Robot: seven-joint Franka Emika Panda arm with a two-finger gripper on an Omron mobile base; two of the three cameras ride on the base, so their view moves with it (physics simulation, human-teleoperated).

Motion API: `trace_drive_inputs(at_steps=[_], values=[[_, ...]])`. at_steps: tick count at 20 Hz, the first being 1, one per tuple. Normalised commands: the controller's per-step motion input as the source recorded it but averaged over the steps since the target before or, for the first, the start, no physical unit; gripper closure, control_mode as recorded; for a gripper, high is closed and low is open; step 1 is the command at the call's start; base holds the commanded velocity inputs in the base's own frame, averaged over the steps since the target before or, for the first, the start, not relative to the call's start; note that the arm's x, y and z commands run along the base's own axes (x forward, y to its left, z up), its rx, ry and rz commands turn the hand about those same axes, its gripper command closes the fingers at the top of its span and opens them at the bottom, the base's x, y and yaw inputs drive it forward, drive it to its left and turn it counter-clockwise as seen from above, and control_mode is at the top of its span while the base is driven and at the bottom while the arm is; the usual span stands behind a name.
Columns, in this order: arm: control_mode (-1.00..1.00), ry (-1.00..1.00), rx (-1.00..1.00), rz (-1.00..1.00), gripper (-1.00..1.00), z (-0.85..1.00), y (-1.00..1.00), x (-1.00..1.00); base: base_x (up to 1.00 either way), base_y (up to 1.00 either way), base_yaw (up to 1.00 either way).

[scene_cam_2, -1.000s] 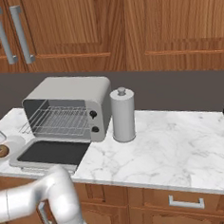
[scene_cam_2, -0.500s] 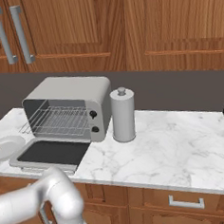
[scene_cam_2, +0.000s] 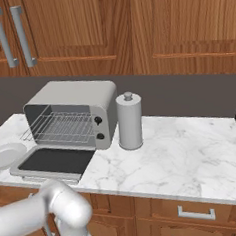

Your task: Pick up the bagel from the plate, place it on the toaster oven rack, close the door, and set the timer.

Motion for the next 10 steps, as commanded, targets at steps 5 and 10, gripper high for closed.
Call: trace_drive_inputs(at_steps=[5, 10], values=[[-1.0, -0.03, 0.0, -0.13, 1.0, 0.42, -0.85, 0.02, 0.0, 0.0, 0.0], [-1.0, -0.01, 0.0, -0.13, 1.0, 0.07, -0.72, 0.07, 0.0, 0.0, 0.0]])
